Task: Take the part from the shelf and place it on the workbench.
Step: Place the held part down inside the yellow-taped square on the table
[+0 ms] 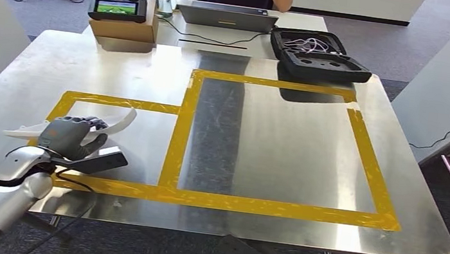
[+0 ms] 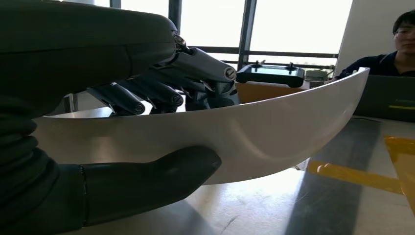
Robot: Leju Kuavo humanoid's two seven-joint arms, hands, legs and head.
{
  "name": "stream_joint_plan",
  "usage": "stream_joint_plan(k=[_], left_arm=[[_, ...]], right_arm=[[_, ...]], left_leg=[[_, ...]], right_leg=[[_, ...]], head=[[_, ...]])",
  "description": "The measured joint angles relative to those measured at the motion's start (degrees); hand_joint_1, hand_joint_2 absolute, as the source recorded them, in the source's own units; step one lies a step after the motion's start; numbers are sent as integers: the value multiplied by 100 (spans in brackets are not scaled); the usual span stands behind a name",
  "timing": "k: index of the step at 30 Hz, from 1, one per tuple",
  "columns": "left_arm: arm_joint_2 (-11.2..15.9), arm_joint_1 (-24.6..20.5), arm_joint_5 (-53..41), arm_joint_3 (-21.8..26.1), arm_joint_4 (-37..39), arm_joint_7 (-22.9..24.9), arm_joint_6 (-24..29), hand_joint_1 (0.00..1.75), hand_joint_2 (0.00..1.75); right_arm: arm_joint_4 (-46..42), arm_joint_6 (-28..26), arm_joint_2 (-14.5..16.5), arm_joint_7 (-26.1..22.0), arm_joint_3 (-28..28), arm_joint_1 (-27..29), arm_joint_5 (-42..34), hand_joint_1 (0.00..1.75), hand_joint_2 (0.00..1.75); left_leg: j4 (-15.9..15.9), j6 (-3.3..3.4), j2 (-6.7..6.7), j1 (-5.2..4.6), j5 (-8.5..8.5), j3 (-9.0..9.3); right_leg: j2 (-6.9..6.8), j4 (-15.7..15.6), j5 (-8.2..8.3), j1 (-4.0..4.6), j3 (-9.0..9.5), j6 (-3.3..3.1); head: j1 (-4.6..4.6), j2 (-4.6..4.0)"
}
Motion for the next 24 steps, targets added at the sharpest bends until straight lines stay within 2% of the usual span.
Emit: stream_joint_plan(k=[2,4,8,24], left_arm=[[-5,-9,0,-13,0,-6,47,0,175],[-11,-19,1,-22,0,-9,85,0,175],[-24,-23,4,-35,-2,-5,160,0,0],[-26,14,5,-38,-157,6,241,0,0]], right_arm=[[0,-8,0,0,2,1,1,0,0],[0,-10,0,-1,7,1,1,0,0],[1,-33,0,-16,19,10,1,0,0],[85,-39,42,-75,42,-3,-8,0,0]], left_leg=[[0,0,0,0,0,0],[0,0,0,0,0,0],[0,0,0,0,0,0],[0,0,-1,0,0,-1]], right_leg=[[0,0,0,0,0,0],[0,0,0,0,0,0],[0,0,0,0,0,0],[-1,3,0,0,1,0]], head=[[0,1],[0,1],[0,1],[0,1]])
